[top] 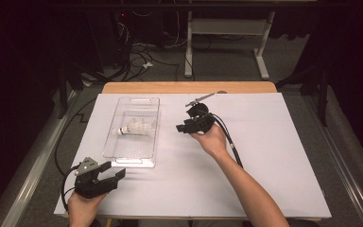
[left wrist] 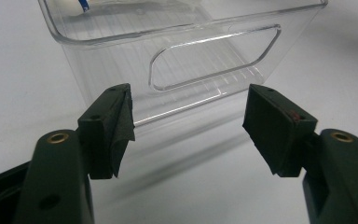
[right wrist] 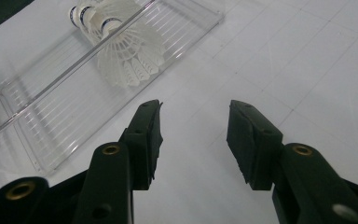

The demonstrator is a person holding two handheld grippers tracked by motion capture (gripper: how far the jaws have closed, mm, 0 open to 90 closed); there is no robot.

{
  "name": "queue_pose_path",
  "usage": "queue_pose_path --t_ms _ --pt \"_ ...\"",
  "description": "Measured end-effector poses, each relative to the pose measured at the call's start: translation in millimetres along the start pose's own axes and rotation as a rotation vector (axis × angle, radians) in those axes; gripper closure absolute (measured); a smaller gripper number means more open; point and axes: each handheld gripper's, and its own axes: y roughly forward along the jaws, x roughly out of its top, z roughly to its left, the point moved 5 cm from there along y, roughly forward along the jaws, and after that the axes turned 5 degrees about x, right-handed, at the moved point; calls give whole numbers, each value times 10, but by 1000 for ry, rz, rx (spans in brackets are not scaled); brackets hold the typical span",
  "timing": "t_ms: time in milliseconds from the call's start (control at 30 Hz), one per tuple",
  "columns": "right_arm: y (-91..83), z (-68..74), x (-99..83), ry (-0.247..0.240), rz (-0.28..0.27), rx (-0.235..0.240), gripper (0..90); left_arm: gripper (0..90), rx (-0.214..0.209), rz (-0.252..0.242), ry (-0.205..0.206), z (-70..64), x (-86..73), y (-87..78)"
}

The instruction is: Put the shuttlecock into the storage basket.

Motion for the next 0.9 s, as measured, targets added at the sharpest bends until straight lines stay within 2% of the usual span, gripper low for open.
queue_pose_path --t_ms 900 --pt "-112 -105 -170 27 -9 -11 551 339 -1 0 0 -1 1 -1"
